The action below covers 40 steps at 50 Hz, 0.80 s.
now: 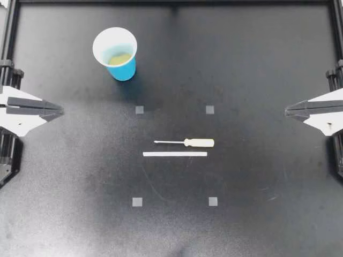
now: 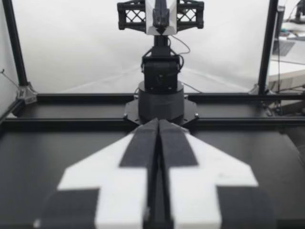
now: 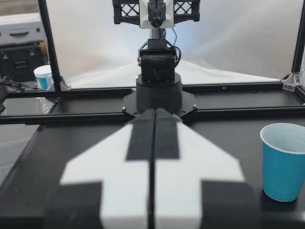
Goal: Pick up the screwdriver with the right arm, hand it over to the left arm then place it into the cup.
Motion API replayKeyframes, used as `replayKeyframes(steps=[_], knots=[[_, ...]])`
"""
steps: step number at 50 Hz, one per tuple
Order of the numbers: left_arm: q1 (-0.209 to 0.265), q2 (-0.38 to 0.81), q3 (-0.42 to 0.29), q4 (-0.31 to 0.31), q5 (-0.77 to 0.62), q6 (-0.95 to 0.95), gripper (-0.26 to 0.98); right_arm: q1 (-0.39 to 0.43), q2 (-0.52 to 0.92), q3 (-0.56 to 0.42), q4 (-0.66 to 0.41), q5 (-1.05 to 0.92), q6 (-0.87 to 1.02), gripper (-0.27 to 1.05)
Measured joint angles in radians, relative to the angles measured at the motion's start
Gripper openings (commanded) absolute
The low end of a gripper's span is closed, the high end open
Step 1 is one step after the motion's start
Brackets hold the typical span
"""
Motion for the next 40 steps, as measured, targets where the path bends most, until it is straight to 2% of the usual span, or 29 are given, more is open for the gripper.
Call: replayKeyframes(steps=[5, 13, 24, 30, 40], knots=[[-0.006, -0.003, 0.023, -0.003, -0.040, 0.000, 0.07, -0.002, 0.000, 0.005, 0.000, 0.002, 0.005, 0.09], [-0.008, -0.005, 0.029, -0.006, -0.077, -0.002, 0.07, -0.012, 0.046, -0.011, 0.008, 0.043, 0.009, 0.09], [-0.009, 0.014, 0.038, -0.018, -0.086, -0.002, 0.07, -0.098, 0.258, -0.149, 0.021, 0.293, 0.009, 0.11], [-0.009, 0.032, 0.040, -0.020, -0.087, -0.002, 0.07, -0.112, 0.387, -0.233, 0.017, 0.407, 0.003, 0.17], [-0.009, 0.067, 0.044, -0.020, -0.087, -0.003, 0.07, -0.114, 0.588, -0.356, 0.011, 0.526, -0.002, 0.40]])
